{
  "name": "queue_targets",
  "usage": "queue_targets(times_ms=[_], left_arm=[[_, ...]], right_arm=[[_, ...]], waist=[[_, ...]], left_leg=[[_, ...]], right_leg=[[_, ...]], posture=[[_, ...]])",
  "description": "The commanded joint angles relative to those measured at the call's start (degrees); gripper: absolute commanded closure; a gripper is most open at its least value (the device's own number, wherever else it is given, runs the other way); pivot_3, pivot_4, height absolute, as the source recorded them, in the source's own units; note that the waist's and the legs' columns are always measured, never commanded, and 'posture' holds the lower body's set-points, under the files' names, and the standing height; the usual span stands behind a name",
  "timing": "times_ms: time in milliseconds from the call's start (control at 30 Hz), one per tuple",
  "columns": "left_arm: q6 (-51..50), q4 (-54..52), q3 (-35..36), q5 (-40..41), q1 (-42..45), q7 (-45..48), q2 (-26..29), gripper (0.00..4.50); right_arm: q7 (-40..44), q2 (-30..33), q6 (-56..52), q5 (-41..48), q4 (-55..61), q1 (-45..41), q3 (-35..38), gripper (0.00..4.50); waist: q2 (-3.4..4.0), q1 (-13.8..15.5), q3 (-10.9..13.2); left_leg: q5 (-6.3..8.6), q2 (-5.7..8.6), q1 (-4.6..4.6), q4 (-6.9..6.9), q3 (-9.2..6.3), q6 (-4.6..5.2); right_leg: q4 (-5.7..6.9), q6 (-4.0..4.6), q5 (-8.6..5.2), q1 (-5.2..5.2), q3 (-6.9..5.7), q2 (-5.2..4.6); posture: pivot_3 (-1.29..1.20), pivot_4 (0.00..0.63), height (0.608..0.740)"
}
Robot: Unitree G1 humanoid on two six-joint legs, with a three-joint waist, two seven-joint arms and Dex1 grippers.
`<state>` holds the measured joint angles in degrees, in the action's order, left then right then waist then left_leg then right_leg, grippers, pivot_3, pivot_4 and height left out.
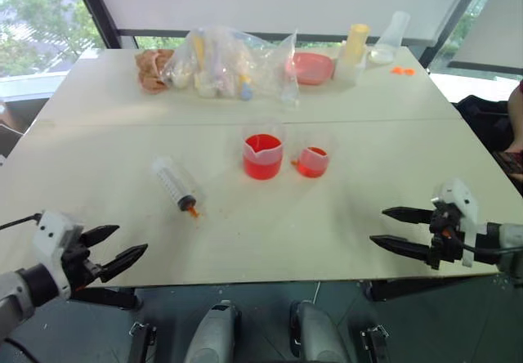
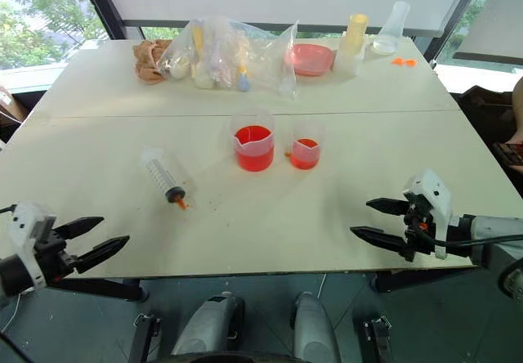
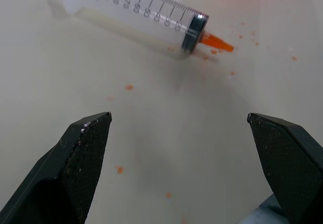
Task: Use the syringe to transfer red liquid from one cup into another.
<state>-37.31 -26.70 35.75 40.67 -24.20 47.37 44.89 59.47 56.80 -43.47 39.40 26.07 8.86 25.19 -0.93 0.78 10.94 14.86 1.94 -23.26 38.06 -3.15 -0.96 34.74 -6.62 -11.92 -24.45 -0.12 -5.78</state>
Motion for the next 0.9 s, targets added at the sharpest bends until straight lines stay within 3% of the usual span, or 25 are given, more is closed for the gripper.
queue_targets(times_ms=[33,567,633,733,833,900], left_arm=[[-0.01,0.50,-1.17,-0.22,1.68,0.80,1.17,0.02],[-2.10,0.55,-3.97,-0.28,8.99,-0.81,2.16,0.02],[-5.86,0.58,-4.30,0.34,11.29,-4.20,2.83,0.02],[-18.54,0.97,-5.62,2.63,16.13,-8.36,8.47,0.02],[-33.12,3.89,-4.57,10.42,27.36,-12.52,12.04,0.02],[-46.23,9.96,-6.00,9.79,40.94,-18.28,10.71,0.02]], right_arm=[[-0.94,0.35,0.02,0.67,2.45,-0.73,1.02,0.56],[-5.16,-0.63,-0.32,1.16,4.73,-1.95,-1.05,0.56],[-5.22,-0.53,-0.08,0.90,4.59,-2.10,-1.17,0.56],[-4.96,0.20,0.44,0.35,4.68,-2.99,-1.43,0.56],[-4.77,0.61,-0.76,4.98,5.65,-9.49,-0.71,0.56],[-3.89,1.49,0.06,5.99,5.72,-15.64,-2.58,0.56]], waist=[[0.05,-0.10,-0.03],[0.06,-0.03,-0.02],[0.07,-0.01,-0.02],[0.03,-0.07,-0.02],[0.06,-0.12,0.01],[0.07,-0.20,0.01]], left_leg=[[0.02,-0.09,-0.01,0.00,0.02,-0.03],[0.11,-0.27,-0.12,-0.08,0.29,0.23],[0.11,-0.27,-0.12,-0.08,0.26,0.23],[0.11,-0.27,-0.11,-0.07,0.25,0.23],[0.10,-0.27,-0.09,-0.02,0.25,0.24],[0.10,-0.27,-0.07,0.03,0.24,0.24]], right_leg=[[-0.12,0.02,0.02,0.02,-0.03,0.05],[-0.48,0.36,0.27,-0.01,-0.06,0.20],[-0.47,0.36,0.27,-0.01,-0.07,0.21],[-0.44,0.34,0.28,0.01,-0.07,0.24],[-0.35,0.32,0.29,0.01,-0.07,0.27],[-0.30,0.30,0.30,0.01,-0.07,0.29]], posture=[[0.00,0.150,0.740],[0.00,0.150,0.740],[0.00,0.150,0.740],[0.00,0.150,0.740],[0.00,0.150,0.740],[0.00,0.150,0.740]])
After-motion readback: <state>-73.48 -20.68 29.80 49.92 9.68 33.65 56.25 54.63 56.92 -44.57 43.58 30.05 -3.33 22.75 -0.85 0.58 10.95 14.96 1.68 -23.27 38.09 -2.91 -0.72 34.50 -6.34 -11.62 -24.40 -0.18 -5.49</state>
